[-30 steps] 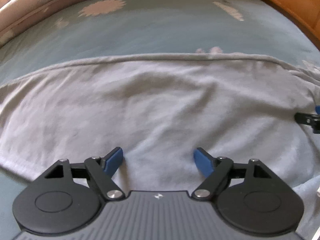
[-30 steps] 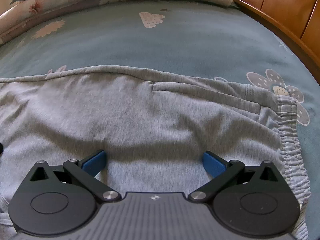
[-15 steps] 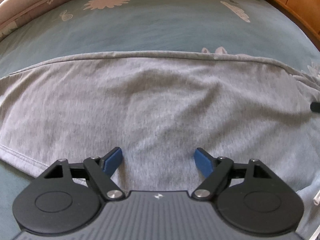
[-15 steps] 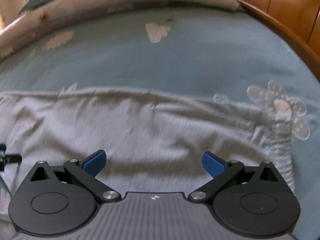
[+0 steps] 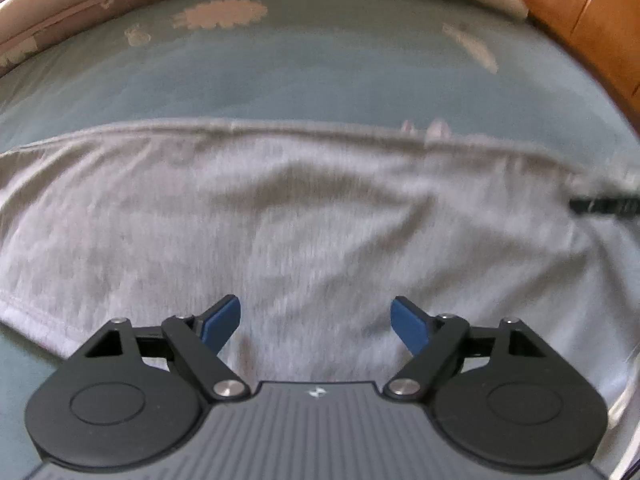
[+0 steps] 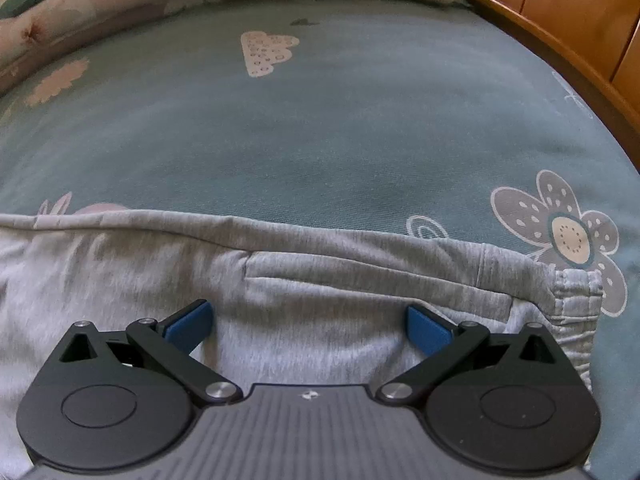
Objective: Fold clothes
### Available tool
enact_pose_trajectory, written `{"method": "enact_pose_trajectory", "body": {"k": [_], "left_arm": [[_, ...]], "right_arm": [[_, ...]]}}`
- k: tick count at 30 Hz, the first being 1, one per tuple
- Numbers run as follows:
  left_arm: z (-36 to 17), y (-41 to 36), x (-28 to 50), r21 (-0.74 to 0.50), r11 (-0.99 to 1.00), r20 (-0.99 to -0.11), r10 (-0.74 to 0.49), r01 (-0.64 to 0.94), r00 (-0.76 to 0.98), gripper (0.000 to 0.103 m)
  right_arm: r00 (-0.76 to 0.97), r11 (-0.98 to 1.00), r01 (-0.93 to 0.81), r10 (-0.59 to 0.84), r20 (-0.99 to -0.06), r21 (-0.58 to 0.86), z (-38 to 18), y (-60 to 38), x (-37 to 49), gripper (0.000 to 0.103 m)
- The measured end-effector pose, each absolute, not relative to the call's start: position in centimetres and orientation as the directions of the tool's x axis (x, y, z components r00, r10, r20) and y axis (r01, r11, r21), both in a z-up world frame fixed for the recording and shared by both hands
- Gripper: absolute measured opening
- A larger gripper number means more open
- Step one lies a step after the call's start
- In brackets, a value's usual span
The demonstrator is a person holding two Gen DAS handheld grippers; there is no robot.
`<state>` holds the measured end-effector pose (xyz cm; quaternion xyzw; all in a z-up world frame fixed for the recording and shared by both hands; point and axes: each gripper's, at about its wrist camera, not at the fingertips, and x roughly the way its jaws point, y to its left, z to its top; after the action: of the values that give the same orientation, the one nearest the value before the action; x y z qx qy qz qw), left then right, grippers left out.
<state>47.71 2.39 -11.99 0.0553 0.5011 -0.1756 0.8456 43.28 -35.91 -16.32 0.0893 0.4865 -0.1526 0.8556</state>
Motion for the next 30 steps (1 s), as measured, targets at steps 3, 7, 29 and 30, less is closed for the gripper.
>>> {"method": "enact_pose_trajectory", "body": {"k": [3,7,29,30], "left_arm": [[-11.8,3.0,49.7,-0.074,0.939,-0.857,-0.232,0.336,0.46,0.082],[-11.5,2.1,52.3,-0.124,0.934,-0.824,-0.285,0.336,0.489,0.081],[-13.0,-2.8,52.7,-0.195,0.867,-0.821,-0.4,0.459,0.407,0.083],[-12.8,-2.5,52.5,-0.205,0.869,-0.819,-0.404,0.45,0.408,0.083]], "right_arm": [[0.506,0.939,0.345,-0.181,-0.843,0.005,-16.5,-35.8,42.7,0.103],[0.539,0.934,0.358,-0.209,-0.816,-0.003,-16.8,-35.1,42.1,0.103],[0.555,0.922,0.386,-0.237,-0.798,-0.006,-16.9,-34.8,42.0,0.103],[0.555,0.923,0.384,-0.236,-0.797,-0.006,-16.9,-34.8,42.0,0.103]]}}
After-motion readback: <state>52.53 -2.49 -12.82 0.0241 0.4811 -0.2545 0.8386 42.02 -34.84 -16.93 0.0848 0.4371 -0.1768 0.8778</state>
